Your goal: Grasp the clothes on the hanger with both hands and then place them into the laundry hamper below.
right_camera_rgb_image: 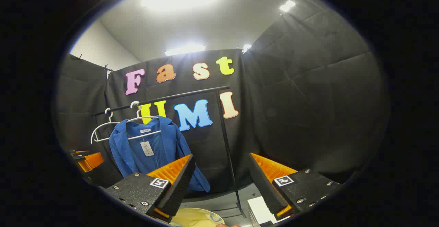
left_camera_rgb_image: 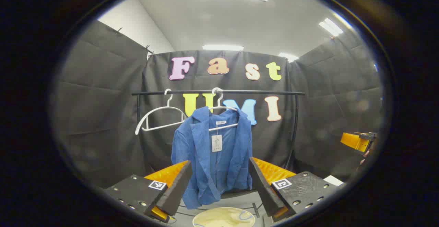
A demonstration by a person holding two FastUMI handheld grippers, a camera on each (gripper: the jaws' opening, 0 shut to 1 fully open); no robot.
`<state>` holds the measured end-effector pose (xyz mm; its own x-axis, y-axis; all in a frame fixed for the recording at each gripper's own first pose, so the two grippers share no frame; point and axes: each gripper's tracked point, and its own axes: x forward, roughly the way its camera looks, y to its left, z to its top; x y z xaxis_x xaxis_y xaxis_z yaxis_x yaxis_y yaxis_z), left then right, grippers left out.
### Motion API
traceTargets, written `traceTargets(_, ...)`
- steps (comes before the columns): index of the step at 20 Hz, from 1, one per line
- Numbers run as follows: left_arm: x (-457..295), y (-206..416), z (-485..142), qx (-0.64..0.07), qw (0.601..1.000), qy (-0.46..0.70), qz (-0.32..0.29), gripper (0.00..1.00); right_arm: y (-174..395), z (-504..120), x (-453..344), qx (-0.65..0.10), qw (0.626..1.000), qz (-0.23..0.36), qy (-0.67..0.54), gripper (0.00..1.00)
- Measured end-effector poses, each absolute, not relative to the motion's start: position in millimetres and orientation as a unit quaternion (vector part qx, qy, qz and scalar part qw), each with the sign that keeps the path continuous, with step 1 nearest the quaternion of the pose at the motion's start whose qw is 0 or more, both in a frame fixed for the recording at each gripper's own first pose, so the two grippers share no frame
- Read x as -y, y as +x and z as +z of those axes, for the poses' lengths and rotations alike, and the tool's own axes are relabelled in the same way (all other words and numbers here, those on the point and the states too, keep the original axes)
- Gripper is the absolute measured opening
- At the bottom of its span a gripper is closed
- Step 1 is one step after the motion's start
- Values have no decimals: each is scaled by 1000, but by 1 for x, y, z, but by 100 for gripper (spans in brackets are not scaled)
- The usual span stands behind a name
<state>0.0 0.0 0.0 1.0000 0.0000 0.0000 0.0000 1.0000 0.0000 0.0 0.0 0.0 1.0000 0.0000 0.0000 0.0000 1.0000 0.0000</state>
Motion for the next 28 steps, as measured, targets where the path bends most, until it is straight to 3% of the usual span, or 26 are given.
traceTargets(9,-31,-8,-7,2,999,-20,29,95,6,3,-23,4,999,26,-26,95)
traceTargets(10,-35,-8,-9,-1,999,-21,32,95,6,1,-27,0,999,29,-24,91)
traceTargets(11,-40,-8,-11,-2,999,-22,36,95,7,-1,-31,-4,999,33,-23,95)
traceTargets(15,-56,-8,-16,-9,998,-27,47,95,16,3,-50,-1,998,49,-28,95)
traceTargets(16,-60,-8,-17,-13,998,-28,50,95,20,4,-60,-1,998,58,-31,91)
traceTargets(17,-63,-9,-17,-16,998,-30,53,95,23,7,-69,-3,997,67,-35,95)
traceTargets(20,-77,-12,-10,-11,997,-34,66,95,27,22,-94,18,994,91,-51,95)
traceTargets(21,-82,-13,-6,-8,997,-33,72,95,28,26,-101,25,993,97,-60,91)
traceTargets(22,-85,-12,-5,-6,997,-32,76,95,31,25,-107,25,992,102,-64,95)
traceTargets(24,-90,-10,0,-2,996,-30,82,95,36,20,-120,8,992,116,-46,91)
traceTargets(28,-91,3,5,-1,996,-23,88,95,64,11,-130,-15,992,126,-22,95)
